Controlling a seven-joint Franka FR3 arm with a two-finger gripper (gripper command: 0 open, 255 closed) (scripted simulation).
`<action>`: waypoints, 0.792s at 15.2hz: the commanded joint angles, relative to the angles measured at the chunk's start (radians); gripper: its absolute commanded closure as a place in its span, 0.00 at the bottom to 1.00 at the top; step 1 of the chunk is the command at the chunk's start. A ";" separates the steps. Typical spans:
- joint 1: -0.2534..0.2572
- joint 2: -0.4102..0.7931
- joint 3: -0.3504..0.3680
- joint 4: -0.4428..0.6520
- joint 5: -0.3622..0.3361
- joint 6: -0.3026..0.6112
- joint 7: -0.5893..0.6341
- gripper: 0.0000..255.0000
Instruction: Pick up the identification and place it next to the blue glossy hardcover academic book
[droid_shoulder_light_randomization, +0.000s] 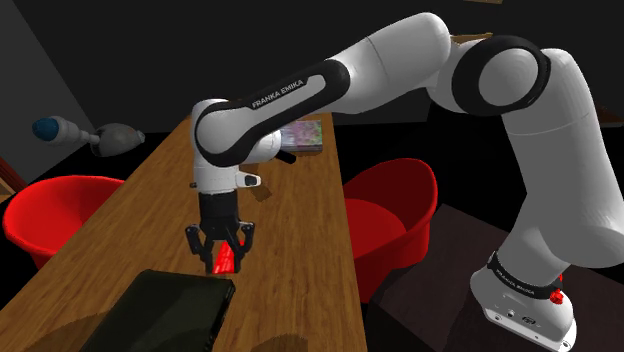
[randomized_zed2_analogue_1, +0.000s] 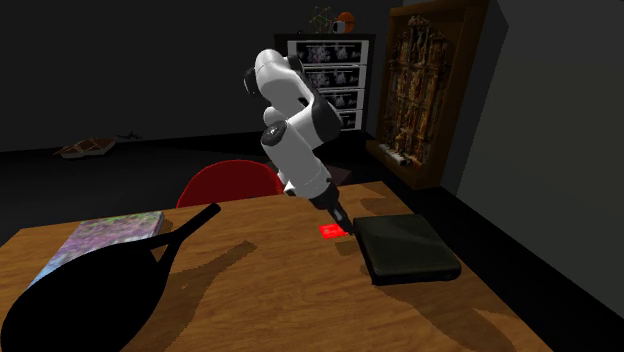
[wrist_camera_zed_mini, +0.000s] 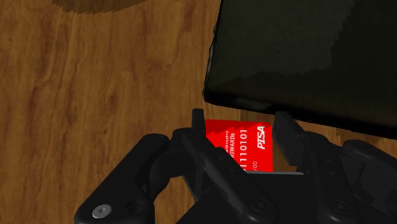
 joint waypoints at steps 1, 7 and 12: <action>-0.004 -0.012 0.002 0.010 0.001 -0.021 0.007 1.00; -0.007 -0.038 0.007 0.050 0.004 -0.080 0.033 1.00; -0.052 -0.087 0.006 0.020 0.020 -0.116 0.002 1.00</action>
